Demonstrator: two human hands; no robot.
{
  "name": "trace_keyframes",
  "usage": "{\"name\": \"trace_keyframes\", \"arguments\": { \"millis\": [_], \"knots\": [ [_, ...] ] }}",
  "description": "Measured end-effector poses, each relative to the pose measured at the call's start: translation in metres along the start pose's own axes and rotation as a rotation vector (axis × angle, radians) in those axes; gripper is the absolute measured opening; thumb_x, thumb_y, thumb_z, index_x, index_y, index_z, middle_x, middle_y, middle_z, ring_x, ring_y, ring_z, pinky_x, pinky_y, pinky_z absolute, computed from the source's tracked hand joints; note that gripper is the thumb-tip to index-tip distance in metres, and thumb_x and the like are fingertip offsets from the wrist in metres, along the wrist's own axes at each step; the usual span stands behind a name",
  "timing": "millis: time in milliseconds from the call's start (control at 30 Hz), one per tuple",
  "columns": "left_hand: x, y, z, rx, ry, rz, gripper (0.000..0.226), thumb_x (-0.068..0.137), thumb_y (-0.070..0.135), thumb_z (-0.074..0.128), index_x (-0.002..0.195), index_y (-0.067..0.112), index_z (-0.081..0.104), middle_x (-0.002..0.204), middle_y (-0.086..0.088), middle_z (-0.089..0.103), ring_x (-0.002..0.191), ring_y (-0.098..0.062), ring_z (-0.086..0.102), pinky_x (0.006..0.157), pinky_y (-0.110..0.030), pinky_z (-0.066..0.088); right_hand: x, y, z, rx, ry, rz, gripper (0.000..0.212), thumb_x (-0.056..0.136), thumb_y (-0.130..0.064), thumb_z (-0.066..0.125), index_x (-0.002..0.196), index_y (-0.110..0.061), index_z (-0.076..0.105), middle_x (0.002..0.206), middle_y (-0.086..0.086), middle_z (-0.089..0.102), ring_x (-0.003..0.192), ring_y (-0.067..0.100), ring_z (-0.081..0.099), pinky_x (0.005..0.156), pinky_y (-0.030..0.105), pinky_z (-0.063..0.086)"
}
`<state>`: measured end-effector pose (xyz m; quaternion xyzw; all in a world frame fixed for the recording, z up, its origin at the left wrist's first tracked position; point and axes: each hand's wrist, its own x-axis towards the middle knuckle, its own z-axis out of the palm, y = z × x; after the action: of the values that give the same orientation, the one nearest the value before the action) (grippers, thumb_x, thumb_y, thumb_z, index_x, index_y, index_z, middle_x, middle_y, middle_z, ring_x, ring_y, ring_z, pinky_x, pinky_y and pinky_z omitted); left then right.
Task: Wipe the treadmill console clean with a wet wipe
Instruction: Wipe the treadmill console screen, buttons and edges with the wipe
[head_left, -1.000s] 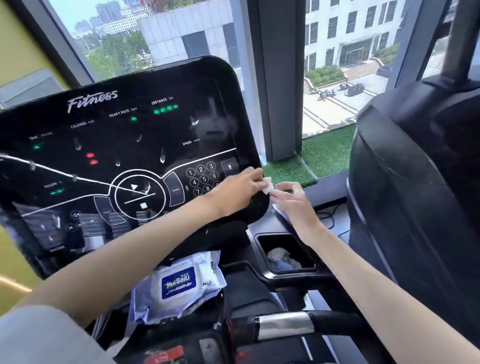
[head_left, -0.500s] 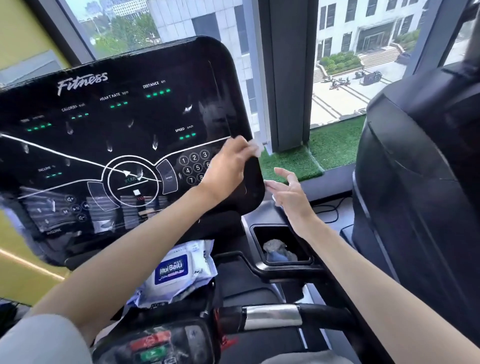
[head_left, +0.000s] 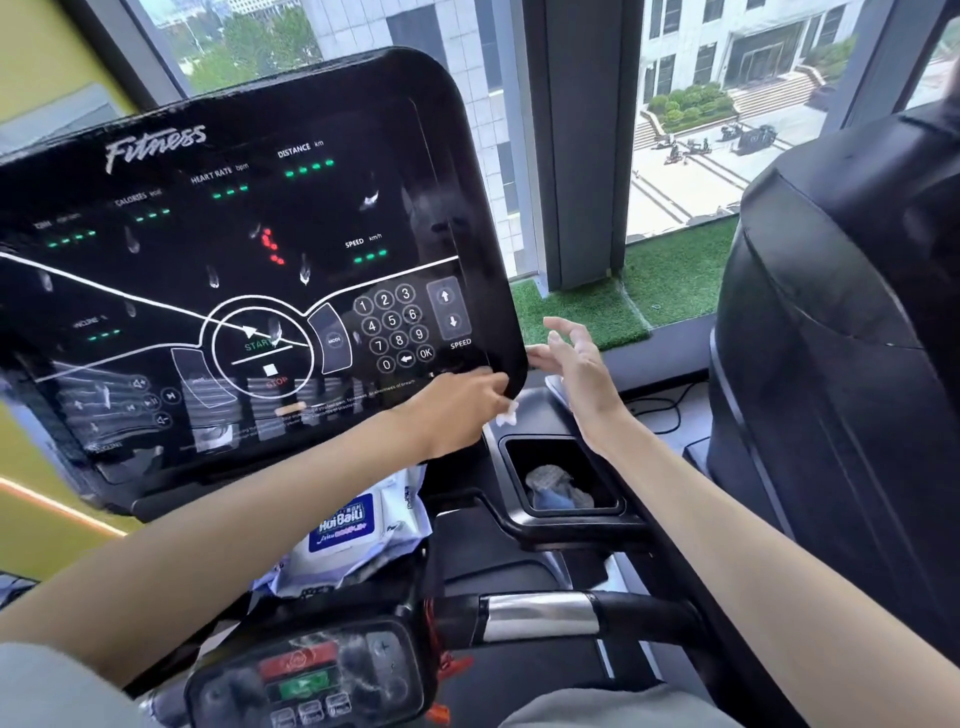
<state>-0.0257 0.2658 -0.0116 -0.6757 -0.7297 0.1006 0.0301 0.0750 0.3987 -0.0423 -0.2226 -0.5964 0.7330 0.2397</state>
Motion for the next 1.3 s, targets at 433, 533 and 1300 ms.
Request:
{"name": "trace_keyframes", "arguments": {
  "millis": [433, 533, 1300],
  "knots": [
    [-0.042, -0.032, -0.012, -0.174, 0.125, -0.296, 0.050, 0.073, -0.014, 0.050, 0.103, 0.019, 0.073, 0.091, -0.006, 0.060, 0.087, -0.032, 0.060, 0.068, -0.035, 0.043, -0.011, 0.002, 0.010, -0.172, 0.079, -0.054, 0.022, 0.097, -0.027, 0.038, 0.118, -0.027, 0.048, 0.109, 0.003, 0.063, 0.106, 0.014, 0.058, 0.088, 0.031, 0.041],
    [-0.022, -0.009, -0.018, -0.161, 0.129, -0.318, 0.052, 0.073, -0.012, 0.047, 0.108, 0.020, 0.069, 0.095, -0.006, 0.057, 0.088, -0.030, 0.059, 0.068, -0.034, 0.039, -0.015, 0.003, 0.015, -0.183, 0.112, -0.060, 0.023, 0.097, -0.026, 0.040, 0.118, -0.027, 0.049, 0.109, 0.002, 0.062, 0.107, 0.018, 0.057, 0.093, 0.036, 0.042],
    [-0.129, -0.069, 0.011, -0.147, 0.118, -0.454, 0.041, 0.084, 0.001, 0.049, 0.111, 0.025, 0.067, 0.112, 0.001, 0.060, 0.105, -0.026, 0.058, 0.071, -0.030, 0.036, -0.062, 0.033, 0.163, -0.592, 0.091, -0.469, 0.047, 0.073, 0.009, 0.035, 0.110, -0.008, 0.058, 0.093, 0.008, 0.064, 0.091, 0.023, 0.060, 0.086, 0.042, 0.048]
  ]
}}
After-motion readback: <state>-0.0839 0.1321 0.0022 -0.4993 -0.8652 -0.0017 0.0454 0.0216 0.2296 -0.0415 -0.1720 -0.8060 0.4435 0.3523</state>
